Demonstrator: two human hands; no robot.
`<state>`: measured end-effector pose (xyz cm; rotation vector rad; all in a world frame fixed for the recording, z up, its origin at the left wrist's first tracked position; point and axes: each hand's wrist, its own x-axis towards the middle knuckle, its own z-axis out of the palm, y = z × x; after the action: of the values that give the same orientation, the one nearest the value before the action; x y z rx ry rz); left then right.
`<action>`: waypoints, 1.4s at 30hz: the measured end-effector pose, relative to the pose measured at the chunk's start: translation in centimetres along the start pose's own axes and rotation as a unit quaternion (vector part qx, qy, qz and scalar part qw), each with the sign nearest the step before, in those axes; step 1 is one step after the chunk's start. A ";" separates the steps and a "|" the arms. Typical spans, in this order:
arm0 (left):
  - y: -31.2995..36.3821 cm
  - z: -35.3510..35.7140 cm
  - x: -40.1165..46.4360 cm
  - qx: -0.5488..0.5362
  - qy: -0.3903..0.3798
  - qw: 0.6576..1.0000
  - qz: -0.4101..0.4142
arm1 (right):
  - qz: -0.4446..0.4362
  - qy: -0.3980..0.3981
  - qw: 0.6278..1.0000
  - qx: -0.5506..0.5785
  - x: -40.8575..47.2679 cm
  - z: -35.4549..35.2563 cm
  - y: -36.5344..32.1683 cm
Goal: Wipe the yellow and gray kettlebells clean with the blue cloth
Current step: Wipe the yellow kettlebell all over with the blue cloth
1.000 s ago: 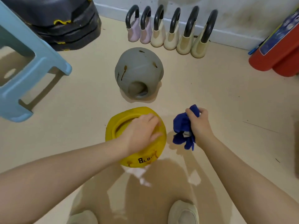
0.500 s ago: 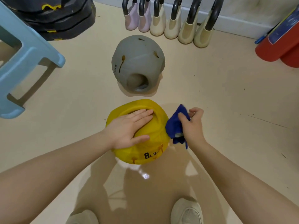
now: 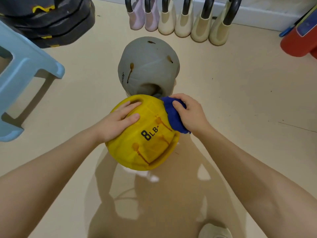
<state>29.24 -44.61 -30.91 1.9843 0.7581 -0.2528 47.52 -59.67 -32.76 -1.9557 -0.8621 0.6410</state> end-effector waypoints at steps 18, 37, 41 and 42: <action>0.8 1.0 0.6 0.008 0.018 0.999 0.029 | -0.036 -0.058 0.968 -0.241 1.7 -0.9 -0.1; 1.0 1.7 0.1 -0.018 0.091 0.995 0.026 | -0.214 -0.025 0.958 -0.192 -2.8 1.8 -3.5; -0.2 1.4 -0.3 -0.040 0.087 0.995 0.026 | -0.334 -0.062 0.904 -0.258 -4.7 3.1 -4.6; -0.4 1.3 -0.3 -0.052 0.096 0.994 0.021 | -0.328 -0.051 0.910 -0.250 -4.0 3.1 -4.4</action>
<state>28.99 -45.69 -31.73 1.9425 0.8321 0.0033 41.36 -59.55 -30.05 -1.8833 -1.7801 0.1181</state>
